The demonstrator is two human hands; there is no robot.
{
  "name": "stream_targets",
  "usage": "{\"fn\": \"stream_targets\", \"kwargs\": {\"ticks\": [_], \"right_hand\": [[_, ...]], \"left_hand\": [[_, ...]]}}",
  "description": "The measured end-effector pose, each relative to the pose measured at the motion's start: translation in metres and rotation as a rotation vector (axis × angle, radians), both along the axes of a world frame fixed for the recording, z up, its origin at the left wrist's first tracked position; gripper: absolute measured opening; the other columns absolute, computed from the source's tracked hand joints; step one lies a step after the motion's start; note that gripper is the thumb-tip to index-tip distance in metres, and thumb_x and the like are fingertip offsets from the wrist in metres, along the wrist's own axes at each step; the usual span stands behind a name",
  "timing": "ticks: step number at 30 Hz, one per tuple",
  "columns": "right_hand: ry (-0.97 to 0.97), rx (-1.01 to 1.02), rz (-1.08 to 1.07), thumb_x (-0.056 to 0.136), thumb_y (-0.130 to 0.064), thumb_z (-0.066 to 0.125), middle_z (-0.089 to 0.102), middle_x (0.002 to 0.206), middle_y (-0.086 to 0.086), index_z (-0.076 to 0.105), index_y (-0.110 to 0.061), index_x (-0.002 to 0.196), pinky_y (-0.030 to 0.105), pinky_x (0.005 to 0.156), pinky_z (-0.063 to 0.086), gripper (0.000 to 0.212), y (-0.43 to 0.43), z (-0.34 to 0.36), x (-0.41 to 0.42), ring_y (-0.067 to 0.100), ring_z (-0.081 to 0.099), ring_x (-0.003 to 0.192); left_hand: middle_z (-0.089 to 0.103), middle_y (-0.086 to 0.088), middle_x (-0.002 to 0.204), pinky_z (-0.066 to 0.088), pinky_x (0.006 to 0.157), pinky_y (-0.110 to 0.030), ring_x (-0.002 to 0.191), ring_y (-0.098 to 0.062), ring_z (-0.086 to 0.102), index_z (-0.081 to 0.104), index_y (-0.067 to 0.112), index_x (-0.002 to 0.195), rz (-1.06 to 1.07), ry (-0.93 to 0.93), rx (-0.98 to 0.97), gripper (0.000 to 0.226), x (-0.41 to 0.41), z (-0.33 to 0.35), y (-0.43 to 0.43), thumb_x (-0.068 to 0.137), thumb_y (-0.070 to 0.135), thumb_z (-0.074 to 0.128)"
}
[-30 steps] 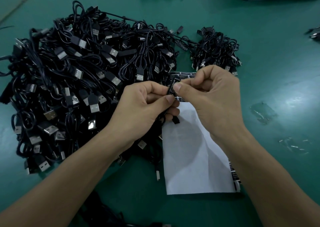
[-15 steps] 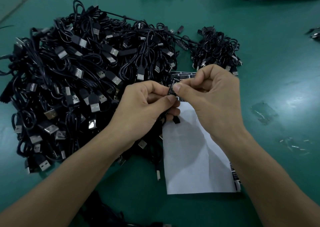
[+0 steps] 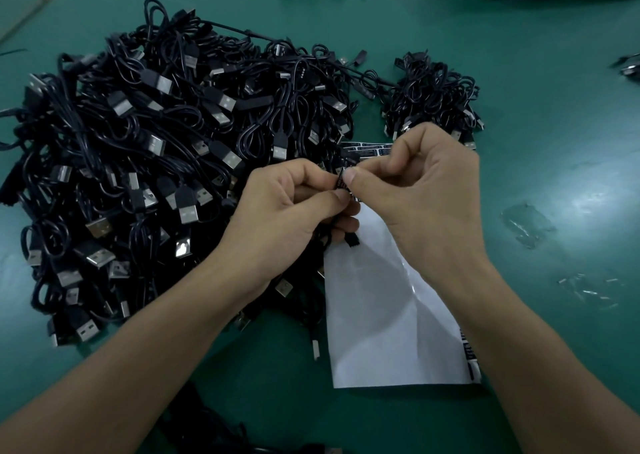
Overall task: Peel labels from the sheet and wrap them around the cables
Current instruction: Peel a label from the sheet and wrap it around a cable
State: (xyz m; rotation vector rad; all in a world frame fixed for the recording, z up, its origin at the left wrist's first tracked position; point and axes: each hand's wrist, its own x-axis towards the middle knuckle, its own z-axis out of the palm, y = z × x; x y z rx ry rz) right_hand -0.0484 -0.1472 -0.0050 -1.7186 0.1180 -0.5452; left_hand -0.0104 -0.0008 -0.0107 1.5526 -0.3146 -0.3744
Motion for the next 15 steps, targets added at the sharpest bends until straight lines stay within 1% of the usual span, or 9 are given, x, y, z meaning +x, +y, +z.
{"fn": "stream_targets", "kwargs": {"ticks": [4,6,9,12,15], "right_hand": [[-0.017,-0.089,-0.043,0.075,0.001,0.077,0.073,0.069,-0.003,0.045,-0.017,0.071,0.036,0.064,0.062,0.036,0.0028,0.0003,-0.0018,0.014,0.073,0.067],[-0.027,-0.132,-0.069,0.075,-0.001,0.079,0.073,0.069,-0.004,0.046,-0.015,0.072,0.036,0.063,0.061,0.036,0.0039,0.0004,-0.0025,0.014,0.072,0.066],[-0.045,-0.184,-0.111,0.074,-0.006,0.084,0.071,0.070,-0.005,0.048,-0.021,0.073,0.026,0.059,0.059,0.039,0.0065,0.0016,-0.0037,0.011,0.070,0.064],[-0.052,-0.199,-0.131,0.074,-0.009,0.086,0.071,0.070,-0.008,0.048,-0.021,0.079,0.015,0.055,0.051,0.040,0.0078,0.0018,-0.0043,0.005,0.068,0.061],[-0.035,-0.239,-0.180,0.070,-0.018,0.091,0.064,0.065,-0.004,0.051,-0.019,0.081,0.011,0.055,0.045,0.041,0.0053,0.0018,-0.0030,0.001,0.061,0.059]], "left_hand": [[0.077,-0.012,0.079,0.061,0.068,-0.035,0.071,-0.023,0.075,0.067,-0.002,0.092,-0.004,-0.011,-0.002,0.003,0.0002,-0.0004,0.0006,0.092,0.001,0.065],[0.076,-0.012,0.078,0.060,0.067,-0.033,0.071,-0.023,0.075,0.067,-0.002,0.092,-0.008,-0.011,-0.005,0.003,0.0004,-0.0005,0.0004,0.092,0.001,0.065],[0.076,-0.012,0.076,0.060,0.066,-0.033,0.070,-0.022,0.074,0.067,-0.001,0.091,-0.013,-0.013,-0.009,0.004,0.0005,-0.0008,0.0006,0.093,0.002,0.065],[0.075,-0.013,0.076,0.060,0.065,-0.033,0.069,-0.022,0.074,0.067,0.000,0.090,-0.013,-0.009,-0.013,0.005,0.0008,-0.0006,0.0013,0.093,0.003,0.065],[0.076,-0.014,0.079,0.061,0.066,-0.034,0.070,-0.024,0.075,0.066,-0.002,0.091,-0.009,0.001,-0.025,0.005,0.0009,0.0001,0.0012,0.093,0.002,0.064]]}}
